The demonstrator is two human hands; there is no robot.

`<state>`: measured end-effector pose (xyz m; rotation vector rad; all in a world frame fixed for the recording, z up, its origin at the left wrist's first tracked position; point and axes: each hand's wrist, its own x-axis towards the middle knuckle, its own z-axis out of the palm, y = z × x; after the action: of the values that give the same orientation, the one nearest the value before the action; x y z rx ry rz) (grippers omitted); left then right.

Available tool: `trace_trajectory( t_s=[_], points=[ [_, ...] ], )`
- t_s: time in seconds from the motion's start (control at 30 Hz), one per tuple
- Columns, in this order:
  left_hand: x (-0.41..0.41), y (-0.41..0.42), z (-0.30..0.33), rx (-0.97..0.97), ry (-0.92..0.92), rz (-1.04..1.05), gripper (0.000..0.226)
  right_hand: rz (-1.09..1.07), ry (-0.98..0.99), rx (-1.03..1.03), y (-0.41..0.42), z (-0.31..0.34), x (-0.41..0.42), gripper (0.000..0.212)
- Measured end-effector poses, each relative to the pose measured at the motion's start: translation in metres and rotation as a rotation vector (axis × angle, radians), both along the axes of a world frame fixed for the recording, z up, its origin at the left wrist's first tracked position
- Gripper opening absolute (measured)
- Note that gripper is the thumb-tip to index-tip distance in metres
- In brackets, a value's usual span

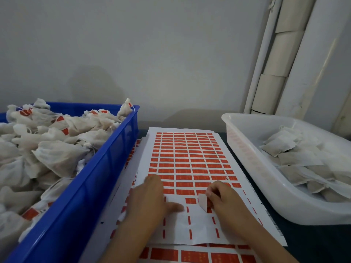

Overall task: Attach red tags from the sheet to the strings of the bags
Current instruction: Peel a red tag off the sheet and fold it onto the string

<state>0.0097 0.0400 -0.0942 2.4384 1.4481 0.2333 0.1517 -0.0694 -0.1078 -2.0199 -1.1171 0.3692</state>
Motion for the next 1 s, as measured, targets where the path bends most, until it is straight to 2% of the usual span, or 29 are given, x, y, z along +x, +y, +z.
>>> trace_trajectory(
  t_s=[0.07, 0.3, 0.47, 0.53, 0.6, 0.67, 0.73, 0.8, 0.9, 1.0],
  points=[
    [0.008, -0.006, -0.008, -0.035, -0.01, -0.07, 0.069, -0.011, 0.004, -0.001, 0.0, 0.001, 0.002, 0.018],
    [0.008, -0.005, -0.013, -0.075, -0.028, -0.094, 0.06, -0.106, 0.105, 0.046, 0.002, 0.003, 0.008, 0.016],
    [0.012, -0.007, -0.011, -0.105, -0.13, -0.12, 0.051, -0.217, 0.23, 0.236, 0.001, 0.005, 0.008, 0.009],
    [0.013, -0.011, -0.01, -0.22, -0.328, -0.166, 0.036, -0.185, 0.165, 0.379, -0.001, 0.008, 0.0, 0.013],
    [0.018, -0.018, -0.001, -0.439, -0.528, -0.159, 0.024, -0.133, 0.088, 0.48, -0.003, 0.012, -0.009, 0.02],
    [0.024, -0.018, 0.008, -0.748, -0.746, -0.049, 0.023, -0.093, 0.092, 0.536, -0.004, 0.015, -0.017, 0.023],
    [0.029, -0.01, 0.013, -1.03, -0.891, 0.028, 0.033, -0.055, 0.108, 0.546, -0.005, 0.018, -0.021, 0.024],
    [0.026, -0.008, 0.008, -1.074, -0.947, 0.003, 0.04, -0.042, 0.112, 0.539, -0.006, 0.019, -0.021, 0.022],
    [0.024, -0.002, 0.003, -1.079, -0.977, 0.076, 0.034, -0.035, 0.156, 0.548, -0.007, 0.018, -0.018, 0.019],
    [0.023, -0.007, 0.006, -1.045, -0.864, 0.026, 0.031, -0.023, 0.167, 0.52, -0.006, 0.015, -0.016, 0.005]
  ],
)
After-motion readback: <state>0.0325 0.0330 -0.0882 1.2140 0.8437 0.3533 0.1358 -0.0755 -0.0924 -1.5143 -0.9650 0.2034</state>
